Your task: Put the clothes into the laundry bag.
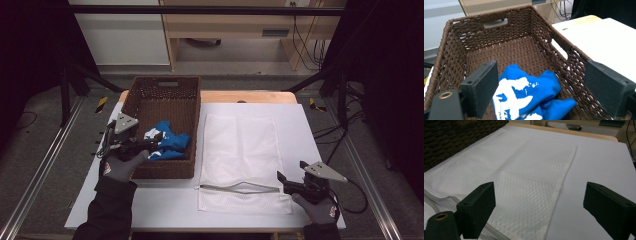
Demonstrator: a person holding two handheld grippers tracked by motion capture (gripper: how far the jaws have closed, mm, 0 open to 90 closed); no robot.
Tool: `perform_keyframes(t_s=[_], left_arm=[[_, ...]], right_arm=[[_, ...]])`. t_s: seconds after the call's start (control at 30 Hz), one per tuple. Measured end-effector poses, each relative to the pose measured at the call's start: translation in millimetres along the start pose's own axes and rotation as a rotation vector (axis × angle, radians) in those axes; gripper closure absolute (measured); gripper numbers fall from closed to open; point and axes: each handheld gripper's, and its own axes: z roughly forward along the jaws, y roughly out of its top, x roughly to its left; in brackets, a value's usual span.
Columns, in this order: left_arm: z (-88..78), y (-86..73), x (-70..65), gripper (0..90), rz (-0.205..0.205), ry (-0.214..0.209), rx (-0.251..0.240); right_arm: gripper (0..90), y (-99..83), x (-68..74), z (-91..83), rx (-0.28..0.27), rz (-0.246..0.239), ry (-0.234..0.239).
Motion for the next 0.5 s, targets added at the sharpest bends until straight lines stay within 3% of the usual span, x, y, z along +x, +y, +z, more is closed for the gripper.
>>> perform_keyframes(t_s=[0.5], left_arm=[[31.3, 17.6, 9.8, 12.5, 0.006, 0.012, 0.028]], right_arm=[[10.3, 0.4, 1.9, 3.4, 0.004, -0.009, 0.001]])
